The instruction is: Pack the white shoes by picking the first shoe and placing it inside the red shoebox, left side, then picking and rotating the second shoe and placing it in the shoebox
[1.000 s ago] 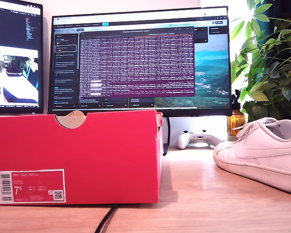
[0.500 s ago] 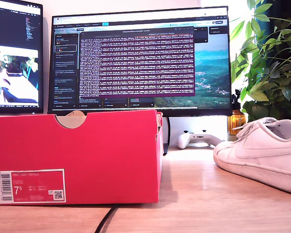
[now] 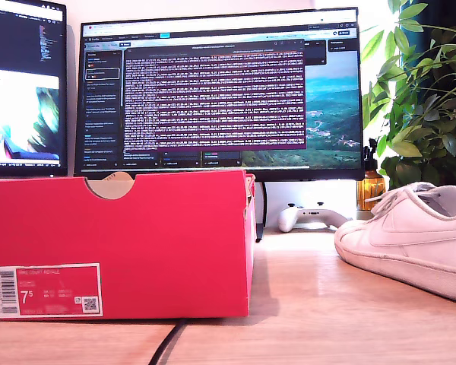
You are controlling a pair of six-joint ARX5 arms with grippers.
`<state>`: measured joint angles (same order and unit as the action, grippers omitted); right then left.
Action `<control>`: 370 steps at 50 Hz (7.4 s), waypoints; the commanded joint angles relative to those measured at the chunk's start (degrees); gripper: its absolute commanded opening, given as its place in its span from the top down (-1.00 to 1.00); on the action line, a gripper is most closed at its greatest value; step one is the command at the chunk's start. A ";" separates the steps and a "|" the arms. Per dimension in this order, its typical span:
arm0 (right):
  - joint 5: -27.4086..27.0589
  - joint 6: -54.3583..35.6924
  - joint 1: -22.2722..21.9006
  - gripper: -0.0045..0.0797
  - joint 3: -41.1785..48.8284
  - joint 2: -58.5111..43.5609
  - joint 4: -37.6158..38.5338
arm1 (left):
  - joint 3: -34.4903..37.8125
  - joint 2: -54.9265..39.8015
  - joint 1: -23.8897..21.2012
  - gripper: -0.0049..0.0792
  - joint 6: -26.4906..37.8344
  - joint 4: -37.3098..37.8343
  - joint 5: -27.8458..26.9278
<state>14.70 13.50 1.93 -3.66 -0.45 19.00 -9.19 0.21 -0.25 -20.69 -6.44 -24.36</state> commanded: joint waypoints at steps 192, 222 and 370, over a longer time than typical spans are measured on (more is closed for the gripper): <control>1.95 15.52 26.53 0.92 -73.26 -86.36 -55.30 | -22.47 -52.35 -25.53 0.93 63.14 40.92 24.02; 1.22 35.95 39.50 0.92 -73.26 -91.27 -27.61 | -22.47 -52.33 -25.53 0.93 63.14 40.87 24.02; -23.85 44.92 25.92 0.13 -88.35 -98.57 -70.23 | -22.47 -52.33 -25.53 0.93 63.14 40.72 24.63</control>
<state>-6.57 56.69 27.88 -92.36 -102.32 -49.19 -31.51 -51.94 -25.69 42.28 34.63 0.47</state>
